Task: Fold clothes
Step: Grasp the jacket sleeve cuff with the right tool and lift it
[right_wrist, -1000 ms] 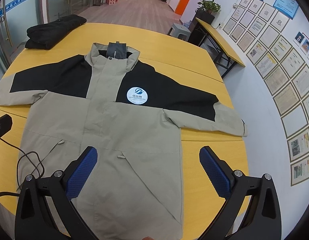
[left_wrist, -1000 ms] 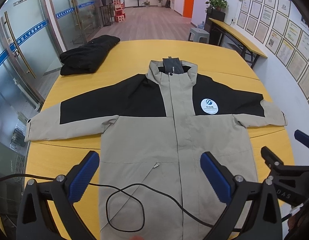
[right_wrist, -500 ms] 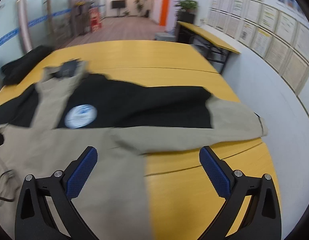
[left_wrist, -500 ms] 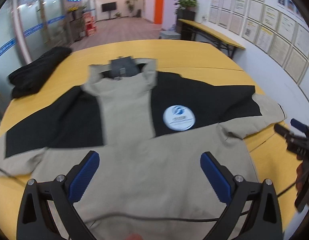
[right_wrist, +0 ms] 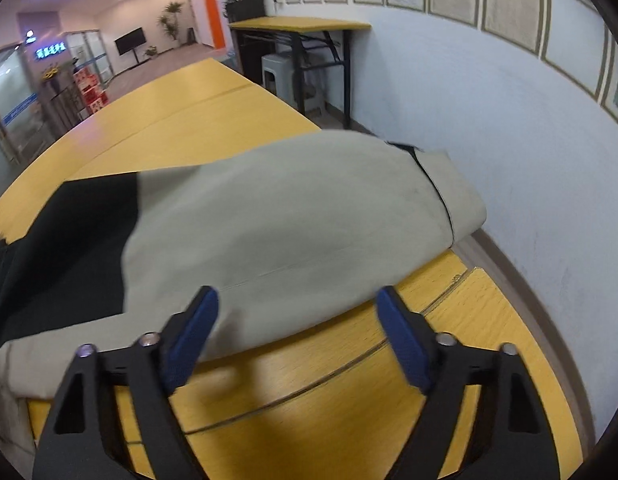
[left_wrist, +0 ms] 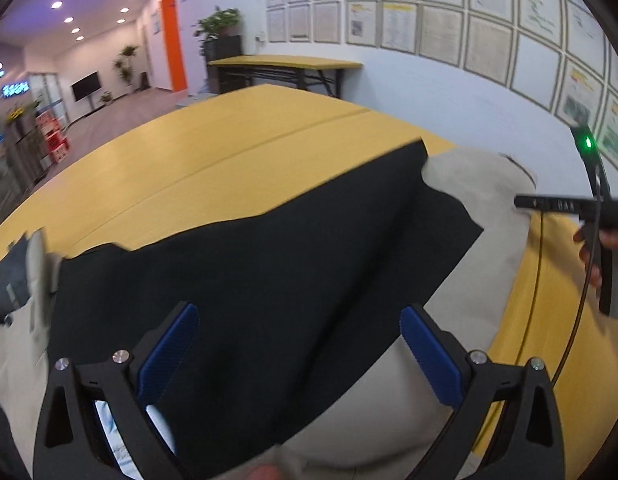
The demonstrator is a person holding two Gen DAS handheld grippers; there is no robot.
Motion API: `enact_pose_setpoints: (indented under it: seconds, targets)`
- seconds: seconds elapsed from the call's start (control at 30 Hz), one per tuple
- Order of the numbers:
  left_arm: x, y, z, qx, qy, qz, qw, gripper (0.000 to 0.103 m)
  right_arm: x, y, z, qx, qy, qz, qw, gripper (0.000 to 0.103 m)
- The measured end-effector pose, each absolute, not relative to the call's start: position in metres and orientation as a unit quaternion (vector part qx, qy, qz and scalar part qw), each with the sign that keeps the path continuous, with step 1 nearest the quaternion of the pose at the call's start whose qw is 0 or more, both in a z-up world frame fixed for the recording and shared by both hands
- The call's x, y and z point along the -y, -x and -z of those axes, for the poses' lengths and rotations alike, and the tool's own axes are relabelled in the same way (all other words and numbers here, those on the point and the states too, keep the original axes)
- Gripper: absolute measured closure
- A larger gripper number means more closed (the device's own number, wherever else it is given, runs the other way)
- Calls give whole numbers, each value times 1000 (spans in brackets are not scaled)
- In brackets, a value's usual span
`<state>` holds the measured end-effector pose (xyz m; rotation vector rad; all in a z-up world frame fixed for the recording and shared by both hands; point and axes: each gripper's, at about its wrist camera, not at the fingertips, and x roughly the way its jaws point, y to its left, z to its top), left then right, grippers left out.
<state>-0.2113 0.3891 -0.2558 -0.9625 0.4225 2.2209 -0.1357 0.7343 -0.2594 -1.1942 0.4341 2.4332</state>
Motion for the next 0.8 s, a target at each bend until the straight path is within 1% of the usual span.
enact_pose_setpoints:
  seconds: [0.03,0.2,0.27,0.3,0.33,0.4,0.43,0.57,0.8]
  targets:
    - [-393,210,261,-170,369,-848,341,0,-743,136,264,-163,428,-866,201,37]
    - [-410,207,283,-207,380,-830,352,0,-758,128,267,-177,413,-865,225,39]
    - [-412,206,286,-211,385,-823,360,0,-759,128,267,-184,409,-864,229,47]
    - [-413,208,288,-213,390,-819,363,0,-759,128,267,-187,408,-863,230,63]
    - [-414,209,289,-213,394,-816,365,0,-759,129,266,-190,407,-863,230,87]
    - [-417,211,290,-208,401,-814,366,0,-760,131,266,-196,405,-863,231,96]
    - [-417,213,291,-206,404,-813,366,0,-760,131,265,-198,404,-862,232,99]
    - [-417,215,292,-199,410,-811,367,0,-756,122,250,-207,380,-871,230,101]
    - [-415,217,292,-196,413,-809,368,0,-703,82,169,-154,286,-920,218,102]
